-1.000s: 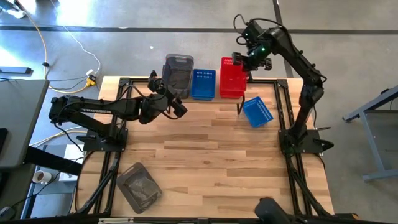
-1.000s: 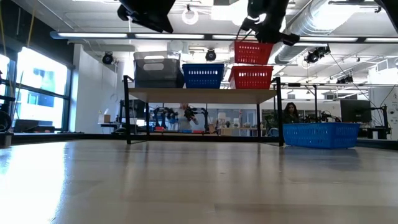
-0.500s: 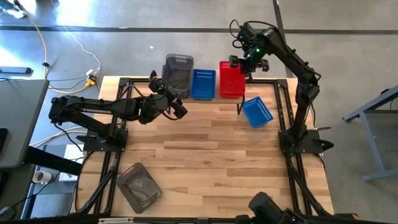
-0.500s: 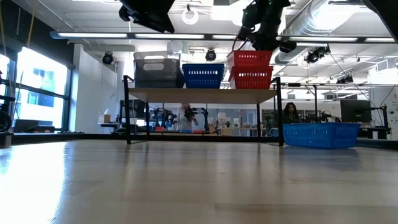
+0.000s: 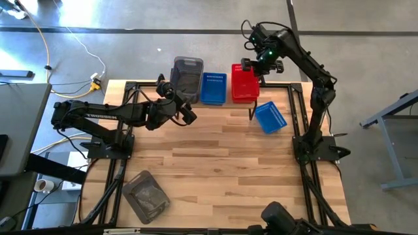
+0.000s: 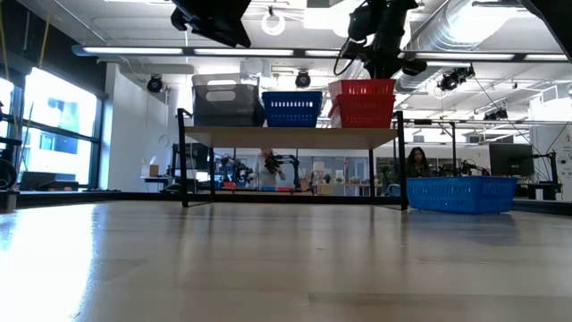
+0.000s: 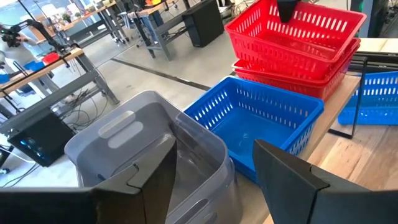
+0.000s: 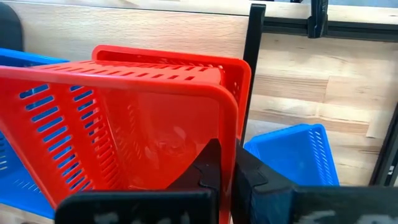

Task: Stack baskets on shelf by color
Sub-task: Stack the red bin on top of the red bin on the shelf, then stack the black bin on top of the black bin on the shelf

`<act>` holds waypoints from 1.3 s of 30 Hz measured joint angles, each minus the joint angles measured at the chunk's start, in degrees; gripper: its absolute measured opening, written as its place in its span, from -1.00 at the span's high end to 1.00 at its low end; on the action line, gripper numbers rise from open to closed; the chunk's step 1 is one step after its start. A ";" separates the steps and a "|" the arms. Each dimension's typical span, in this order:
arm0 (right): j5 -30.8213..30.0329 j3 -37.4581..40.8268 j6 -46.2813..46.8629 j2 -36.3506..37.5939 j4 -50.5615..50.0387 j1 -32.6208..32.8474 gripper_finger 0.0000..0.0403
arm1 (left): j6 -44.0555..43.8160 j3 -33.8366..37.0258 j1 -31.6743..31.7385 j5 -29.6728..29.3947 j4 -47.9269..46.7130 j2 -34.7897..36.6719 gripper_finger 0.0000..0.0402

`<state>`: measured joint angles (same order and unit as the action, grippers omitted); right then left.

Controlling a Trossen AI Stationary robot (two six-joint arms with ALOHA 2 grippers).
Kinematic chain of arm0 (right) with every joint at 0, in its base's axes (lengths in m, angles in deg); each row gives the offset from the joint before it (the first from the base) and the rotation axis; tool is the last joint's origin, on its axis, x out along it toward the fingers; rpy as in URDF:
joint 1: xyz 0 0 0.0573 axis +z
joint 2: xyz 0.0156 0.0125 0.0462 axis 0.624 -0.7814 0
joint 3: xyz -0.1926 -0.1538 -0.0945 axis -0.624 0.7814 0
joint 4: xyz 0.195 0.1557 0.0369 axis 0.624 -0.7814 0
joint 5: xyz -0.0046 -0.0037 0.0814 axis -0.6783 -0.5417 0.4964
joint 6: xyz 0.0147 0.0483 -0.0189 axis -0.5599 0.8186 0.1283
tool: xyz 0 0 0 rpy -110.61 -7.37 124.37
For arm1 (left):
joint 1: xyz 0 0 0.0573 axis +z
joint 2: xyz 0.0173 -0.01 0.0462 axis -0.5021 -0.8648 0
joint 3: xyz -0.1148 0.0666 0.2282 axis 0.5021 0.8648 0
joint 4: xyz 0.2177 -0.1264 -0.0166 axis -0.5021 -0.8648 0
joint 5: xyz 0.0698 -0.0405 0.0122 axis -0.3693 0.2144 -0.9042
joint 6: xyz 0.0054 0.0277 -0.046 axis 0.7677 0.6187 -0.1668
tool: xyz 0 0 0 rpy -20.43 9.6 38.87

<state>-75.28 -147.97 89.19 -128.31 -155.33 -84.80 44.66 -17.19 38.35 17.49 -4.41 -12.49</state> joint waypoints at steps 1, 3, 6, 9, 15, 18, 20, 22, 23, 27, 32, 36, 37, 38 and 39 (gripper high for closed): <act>0.01 0.00 0.00 0.00 0.03 0.01 1.00 | 0.00 0.00 0.00 0.00 0.00 0.00 0.00; 0.02 0.00 -0.04 0.00 0.17 0.01 1.00 | 0.00 0.00 0.00 0.00 0.00 0.00 0.00; 0.05 0.00 -0.02 0.00 0.26 -0.01 1.00 | 0.00 0.00 0.00 -0.02 0.00 0.00 0.00; 0.48 0.00 -0.22 0.00 0.93 0.01 1.00 | -0.01 0.00 0.00 -0.02 0.00 0.00 0.00; 1.29 0.00 -0.13 0.00 1.04 -0.01 0.95 | -0.02 0.00 0.00 -0.07 0.00 0.00 0.00; 1.32 0.00 -0.15 0.00 1.04 0.01 0.82 | -0.01 0.00 0.00 -0.09 0.00 0.00 0.00; 0.72 0.00 -0.09 0.00 1.04 0.01 0.72 | 0.00 0.00 0.02 -0.11 0.00 0.00 0.00; 0.25 0.00 -0.87 0.00 1.04 -0.01 0.63 | 0.00 0.00 0.02 -0.13 -0.02 0.00 0.00; 0.24 0.00 -1.26 0.00 1.07 -0.04 0.59 | 0.00 0.00 0.02 -0.12 0.00 0.00 0.00; 0.53 -0.02 -2.62 0.00 1.00 -0.75 0.51 | 1.50 0.00 0.01 -0.13 -0.01 0.00 0.00; 0.95 -2.15 -4.00 0.02 -0.24 -1.37 0.50 | 3.98 0.02 -0.02 -0.13 0.00 0.00 0.00; 1.88 -5.83 -5.43 0.02 -0.21 -0.95 0.50 | 3.98 0.02 -0.88 0.40 -1.39 0.20 0.00; 2.00 -6.81 -5.94 0.03 -0.23 -0.50 0.50 | 3.96 0.04 -1.33 0.58 -2.40 0.52 0.00; 2.01 -7.79 -6.55 0.03 -0.25 0.07 0.50 | 3.95 0.04 -1.86 0.70 -3.32 0.90 0.00; 2.13 -8.78 -7.45 0.02 -0.24 0.70 0.50 | 3.83 0.04 -2.47 0.76 -3.94 1.19 0.00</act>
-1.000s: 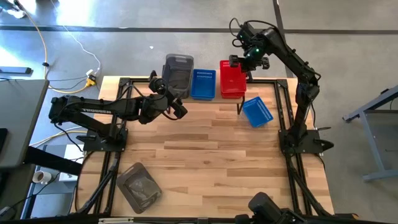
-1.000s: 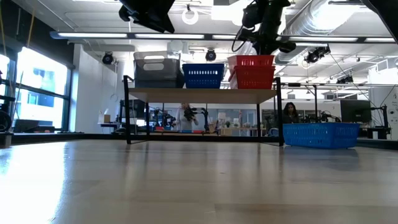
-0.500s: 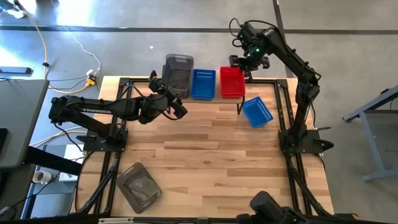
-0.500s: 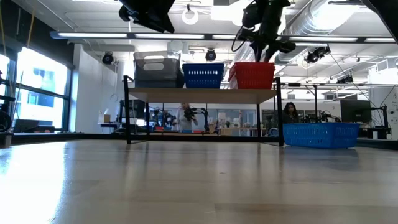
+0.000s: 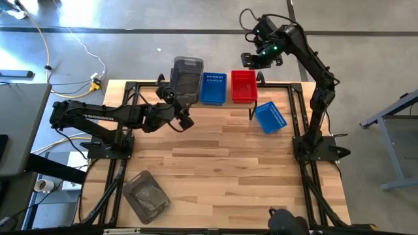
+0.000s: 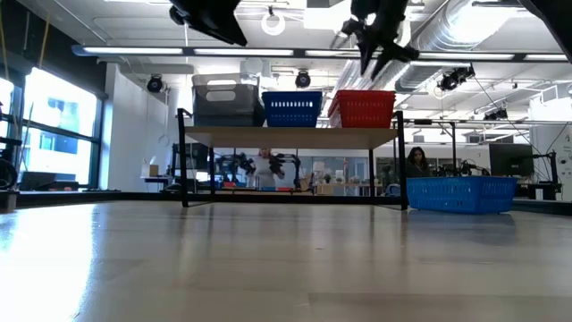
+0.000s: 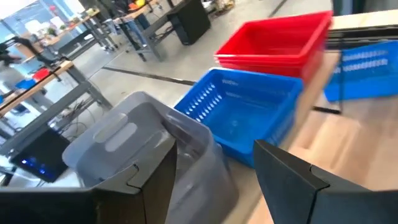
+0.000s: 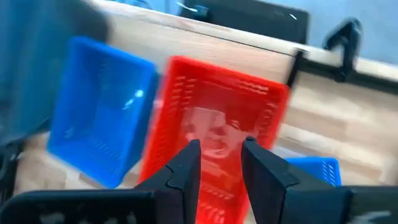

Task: Stack baskets on shelf by color
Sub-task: Stack the black bin on top of the black bin on the shelf

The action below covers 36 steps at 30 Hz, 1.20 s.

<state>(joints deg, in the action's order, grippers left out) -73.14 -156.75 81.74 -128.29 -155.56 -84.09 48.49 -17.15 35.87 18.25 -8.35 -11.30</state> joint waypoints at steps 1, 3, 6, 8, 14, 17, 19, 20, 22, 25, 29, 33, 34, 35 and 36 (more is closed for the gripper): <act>0.16 -1.10 -0.66 0.01 -0.01 0.62 0.50 | -0.40 0.00 -0.62 0.05 -0.84 0.25 0.00; -0.41 -3.13 -1.22 0.02 0.01 1.98 0.50 | -1.61 0.04 -1.82 0.63 -3.15 1.03 0.00; -1.93 -4.59 -1.60 0.29 0.42 4.27 0.50 | -5.48 0.00 -3.91 3.87 -6.98 2.71 0.00; -2.26 -3.74 -1.60 1.13 1.02 5.51 0.50 | -10.00 0.00 -5.28 7.26 -10.39 3.89 0.00; -4.63 -3.77 -1.92 2.10 0.41 9.88 0.50 | -23.73 -0.02 -9.40 18.88 -19.01 6.00 0.00; -5.65 -3.77 -4.28 2.86 0.58 12.54 0.50 | -30.57 0.00 -11.60 23.44 -21.33 6.26 0.00; -6.85 -3.77 -6.81 3.14 0.54 14.80 0.50 | -33.61 0.00 -13.38 25.37 -22.57 6.28 0.00; -7.51 -3.77 -8.04 3.23 0.48 16.11 0.50 | -35.04 0.00 -14.43 26.35 -23.04 6.27 0.00; -8.66 -3.75 -9.50 3.45 0.21 19.10 0.50 | -38.03 0.00 -16.65 27.76 -23.75 6.27 0.00; -10.83 -3.75 -11.17 3.65 0.03 24.01 0.50 | -42.33 0.00 -20.20 29.25 -25.18 6.27 0.00; -14.66 -3.75 -11.89 3.69 0.03 30.93 0.50 | -46.66 0.00 -25.07 29.64 -27.44 6.27 0.00; -16.70 -3.75 -10.64 3.69 0.01 36.58 0.50 | -52.65 0.00 -29.36 33.19 -29.65 6.16 0.00; -16.91 -3.75 -10.43 3.69 0.01 37.72 0.50 | -54.47 0.00 -30.45 34.34 -29.65 5.95 0.00; -16.91 -3.75 -10.20 3.69 0.01 38.76 0.50 | -56.19 0.00 -31.58 35.32 -29.61 5.80 0.00; -16.91 -3.75 -9.85 3.69 0.00 39.65 0.50 | -57.73 0.00 -32.77 36.30 -29.68 5.76 0.00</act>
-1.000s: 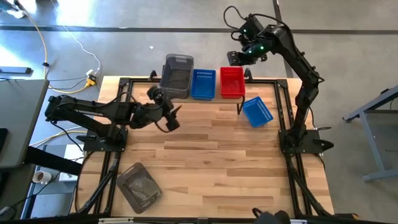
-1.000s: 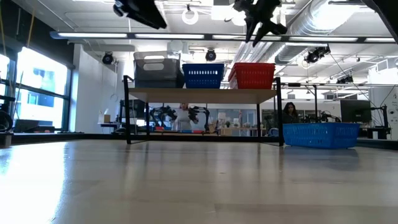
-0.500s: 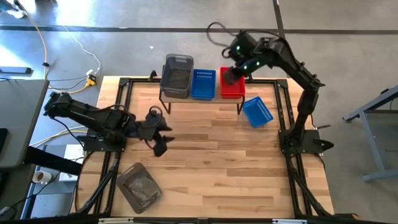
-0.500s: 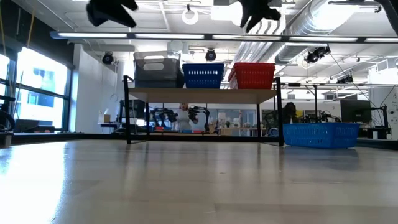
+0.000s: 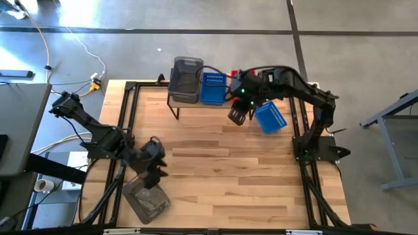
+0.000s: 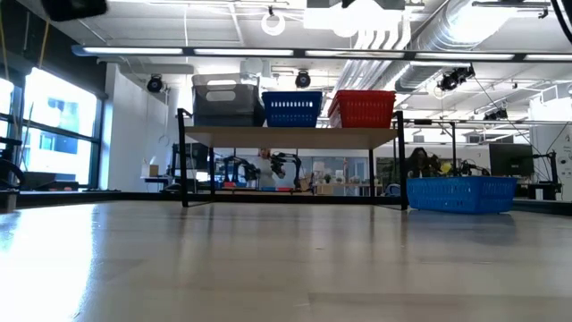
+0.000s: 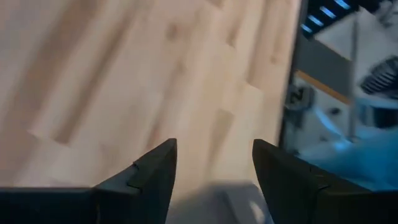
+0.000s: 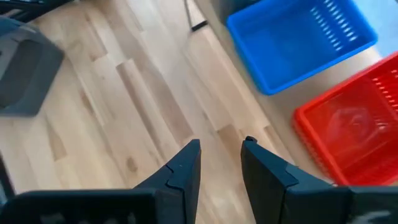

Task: Stack baskets on shelf by color
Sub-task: Stack the black bin on top of the black bin on the shelf

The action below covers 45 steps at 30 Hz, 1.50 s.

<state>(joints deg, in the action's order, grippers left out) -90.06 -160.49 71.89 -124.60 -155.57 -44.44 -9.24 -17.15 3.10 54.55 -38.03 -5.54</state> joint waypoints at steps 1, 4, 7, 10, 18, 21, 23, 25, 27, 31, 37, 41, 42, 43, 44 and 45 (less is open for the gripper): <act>0.00 0.00 0.63 0.00 0.00 0.73 0.50 | -1.61 0.00 -1.32 0.60 0.05 0.00 0.00; -0.10 0.00 1.74 0.00 -0.01 1.99 0.50 | -7.53 -0.02 -4.52 2.17 0.06 -0.96 0.00; -0.20 0.00 2.92 0.00 -0.01 2.74 0.50 | -13.21 0.00 -7.04 3.88 0.14 -1.96 0.00; -0.20 0.02 3.33 0.00 -0.01 3.00 0.50 | -17.35 0.00 -9.31 5.38 0.16 -3.70 0.00; -0.17 0.04 3.31 0.00 -0.03 3.00 0.50 | -24.20 0.00 -12.58 6.89 3.64 -9.95 0.01; -0.17 0.04 3.32 0.00 -0.03 2.98 0.50 | -25.78 0.00 -13.49 7.14 5.77 -12.45 0.01; -0.17 0.04 3.32 0.00 -0.03 2.98 0.50 | -26.24 0.00 -14.18 7.62 7.51 -14.22 0.01; -0.17 0.04 3.33 0.00 -0.03 2.98 0.50 | -26.96 0.00 -14.92 8.11 8.77 -16.12 0.01; -0.15 0.04 3.33 0.00 -0.03 2.98 0.50 | -28.22 0.00 -15.66 8.51 9.51 -17.60 0.01; -0.15 0.04 3.33 0.00 -0.03 2.98 0.50 | -30.01 0.00 -16.81 9.32 10.10 -20.59 0.01; 0.04 0.04 3.36 0.00 -0.03 2.98 0.50 | -30.86 0.00 -18.29 10.50 15.08 -24.04 0.01; 0.02 0.04 3.36 0.00 -0.03 2.95 0.50 | -32.05 0.00 -18.83 10.49 16.80 -26.20 0.01; 0.02 0.04 3.36 0.00 -0.03 2.95 0.50 | -32.16 0.00 -18.83 10.48 16.90 -26.69 0.01; 0.02 0.04 3.36 0.00 -0.03 2.95 0.50 | -32.18 0.00 -18.83 10.50 17.13 -27.16 0.01; 0.02 0.04 3.36 0.00 -0.03 2.95 0.50 | -32.19 -0.01 -18.83 10.52 17.52 -27.72 0.01; 0.02 0.04 3.36 0.00 -0.03 2.95 0.50 | -32.18 -0.02 -18.83 10.50 17.74 -28.23 0.01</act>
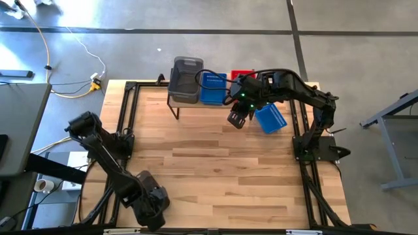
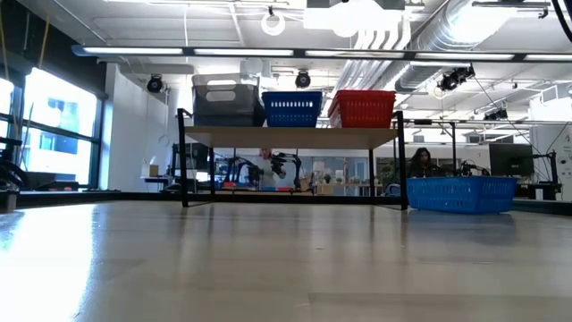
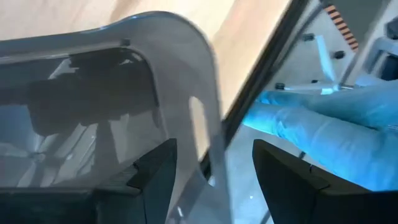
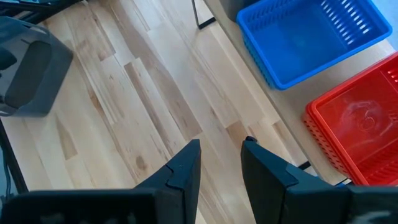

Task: Stack baskets on shelf by color
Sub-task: Stack the black bin on top of the black bin on the shelf

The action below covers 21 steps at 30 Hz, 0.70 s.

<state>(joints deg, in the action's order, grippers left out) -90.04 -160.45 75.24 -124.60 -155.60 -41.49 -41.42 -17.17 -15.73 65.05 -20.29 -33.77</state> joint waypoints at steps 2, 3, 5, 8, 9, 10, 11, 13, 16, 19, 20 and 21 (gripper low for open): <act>0.00 0.00 0.00 0.00 0.00 0.00 0.50 | -0.02 0.02 0.00 0.02 -0.17 -1.11 0.01; 0.00 0.00 0.00 0.00 0.00 0.00 0.50 | -0.07 0.02 0.00 0.04 0.04 -1.75 0.01; -0.01 0.00 0.00 0.00 0.00 0.00 0.50 | -0.19 0.02 0.00 0.20 0.36 -2.94 0.01; -0.02 0.00 0.00 0.00 0.00 0.00 0.50 | -1.19 0.00 0.00 0.25 1.50 -4.55 0.01; -0.02 0.00 0.00 0.00 0.00 0.00 0.50 | -1.53 0.00 0.00 0.25 1.18 -4.94 0.01; -0.02 0.00 0.00 0.00 0.00 0.00 0.50 | -1.57 0.00 0.00 0.26 1.20 -5.30 0.02; -0.02 0.00 0.00 0.00 0.00 0.00 0.50 | -1.65 0.00 0.00 0.25 1.41 -5.48 0.04; -0.02 0.00 -0.10 0.00 0.00 0.00 0.50 | -1.66 0.00 -0.02 0.17 1.41 -5.52 0.13; -0.04 0.00 -0.50 0.00 0.00 0.00 0.50 | -1.32 0.00 0.00 0.25 2.01 -5.52 0.36; -0.07 0.00 -0.55 0.00 0.00 0.00 0.50 | 0.24 0.00 -0.02 1.88 3.65 -5.52 0.65; -0.13 0.00 -0.63 0.00 0.00 0.00 0.50 | 0.57 0.00 -0.02 2.23 4.31 -5.52 0.75; -0.22 0.00 -0.63 0.00 0.02 0.00 0.50 | 1.03 0.00 -0.07 2.27 4.80 -5.52 0.85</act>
<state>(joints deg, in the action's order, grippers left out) -90.25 -160.45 74.61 -124.60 -155.58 -41.49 -40.39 -17.17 -15.79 67.32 -15.50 -39.29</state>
